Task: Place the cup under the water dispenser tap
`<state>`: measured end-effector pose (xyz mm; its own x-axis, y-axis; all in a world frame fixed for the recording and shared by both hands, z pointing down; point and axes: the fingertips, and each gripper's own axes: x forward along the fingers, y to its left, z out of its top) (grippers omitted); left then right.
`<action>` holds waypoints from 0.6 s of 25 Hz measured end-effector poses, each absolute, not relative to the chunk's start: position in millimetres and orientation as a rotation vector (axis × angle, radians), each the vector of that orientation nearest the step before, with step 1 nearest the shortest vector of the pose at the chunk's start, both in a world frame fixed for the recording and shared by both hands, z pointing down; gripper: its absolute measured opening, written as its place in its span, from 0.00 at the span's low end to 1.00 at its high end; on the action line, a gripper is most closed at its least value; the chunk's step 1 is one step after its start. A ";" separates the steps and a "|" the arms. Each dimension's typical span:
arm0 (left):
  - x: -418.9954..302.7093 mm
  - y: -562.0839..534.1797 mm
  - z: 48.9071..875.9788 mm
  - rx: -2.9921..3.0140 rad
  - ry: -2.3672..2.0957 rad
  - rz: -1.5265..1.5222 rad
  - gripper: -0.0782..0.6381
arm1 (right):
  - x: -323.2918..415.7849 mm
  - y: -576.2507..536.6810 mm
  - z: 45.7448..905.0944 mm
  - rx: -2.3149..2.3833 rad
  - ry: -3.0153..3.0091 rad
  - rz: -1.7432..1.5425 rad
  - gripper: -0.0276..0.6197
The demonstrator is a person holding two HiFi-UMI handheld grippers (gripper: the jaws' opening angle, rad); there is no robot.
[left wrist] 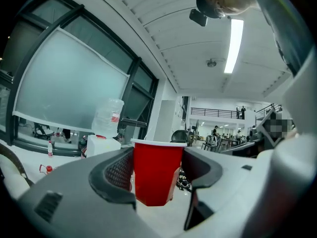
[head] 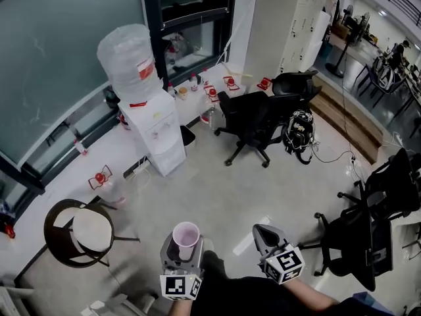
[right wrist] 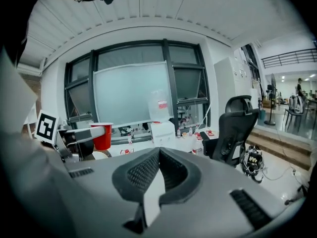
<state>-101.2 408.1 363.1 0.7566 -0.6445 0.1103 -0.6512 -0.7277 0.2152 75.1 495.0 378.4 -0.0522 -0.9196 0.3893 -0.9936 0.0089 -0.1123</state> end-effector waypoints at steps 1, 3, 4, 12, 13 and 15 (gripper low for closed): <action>-102.1 392.4 360.8 2.711 -1.021 0.026 0.52 | 74.5 480.3 377.5 1.984 -2.074 0.514 0.04; -103.6 359.9 355.3 2.700 -1.033 -0.009 0.52 | 74.9 448.1 371.5 1.935 -2.068 0.475 0.04; -104.4 345.9 352.7 2.696 -1.037 -0.026 0.52 | 75.1 432.3 365.8 1.918 -2.065 0.450 0.04; -104.8 270.1 332.4 2.764 -1.045 -0.086 0.52 | 72.2 326.0 347.7 1.927 -2.115 0.405 0.04; -106.2 263.5 332.4 2.771 -1.050 -0.077 0.52 | 67.9 316.2 348.8 1.923 -2.127 0.411 0.04; -110.6 252.2 334.0 2.771 -1.066 -0.062 0.52 | 58.9 299.5 352.5 1.907 -2.155 0.423 0.04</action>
